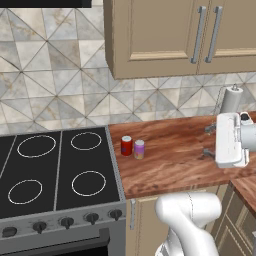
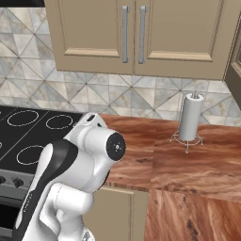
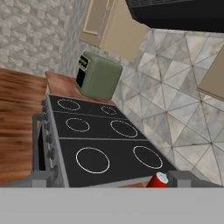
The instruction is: Four empty soda cans are scattered around the kitchen. Gather all the cans and cluster them next to the stove for recycling.
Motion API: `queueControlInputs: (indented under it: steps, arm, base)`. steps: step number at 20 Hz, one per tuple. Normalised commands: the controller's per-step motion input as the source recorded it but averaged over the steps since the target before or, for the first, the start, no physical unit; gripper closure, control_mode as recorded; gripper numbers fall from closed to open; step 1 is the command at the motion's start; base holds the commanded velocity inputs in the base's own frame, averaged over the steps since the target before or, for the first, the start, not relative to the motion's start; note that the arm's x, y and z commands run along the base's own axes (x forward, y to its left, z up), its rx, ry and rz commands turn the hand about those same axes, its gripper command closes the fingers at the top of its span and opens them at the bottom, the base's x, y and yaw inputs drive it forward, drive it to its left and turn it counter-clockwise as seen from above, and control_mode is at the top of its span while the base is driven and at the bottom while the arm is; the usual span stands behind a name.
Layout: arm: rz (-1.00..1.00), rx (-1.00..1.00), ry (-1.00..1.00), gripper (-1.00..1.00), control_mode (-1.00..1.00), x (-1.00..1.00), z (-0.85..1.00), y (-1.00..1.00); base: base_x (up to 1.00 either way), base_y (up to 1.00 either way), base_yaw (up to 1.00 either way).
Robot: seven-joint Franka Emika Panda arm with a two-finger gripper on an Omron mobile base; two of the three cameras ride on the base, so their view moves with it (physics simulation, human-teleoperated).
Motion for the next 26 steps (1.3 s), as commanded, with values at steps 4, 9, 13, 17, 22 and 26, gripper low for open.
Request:
queueControlInputs:
  steps: [4,9,13,17,22,26]
  arm:
    - [0.0,0.0,0.0,-1.0,1.0,0.0,0.0,0.0]
    - [0.0,0.0,0.0,-1.0,1.0,0.0,0.0,0.0]
    - [0.0,0.0,0.0,-1.0,1.0,0.0,0.0,0.0]
    - [0.0,0.0,0.0,-1.0,1.0,0.0,0.0,0.0]
    - [0.0,0.0,0.0,-1.0,1.0,0.0,0.0,0.0]
    - [0.0,0.0,0.0,-1.0,1.0,0.0,0.0,0.0]
  base:
    - [-0.14,0.01,0.0]
    - [-0.6,0.0,-0.01]
    - [-0.84,-0.04,0.0]
    - [-0.87,-0.1,-0.02]
    - [-0.57,-0.2,-0.2]
    - [-0.34,-0.24,-0.28]
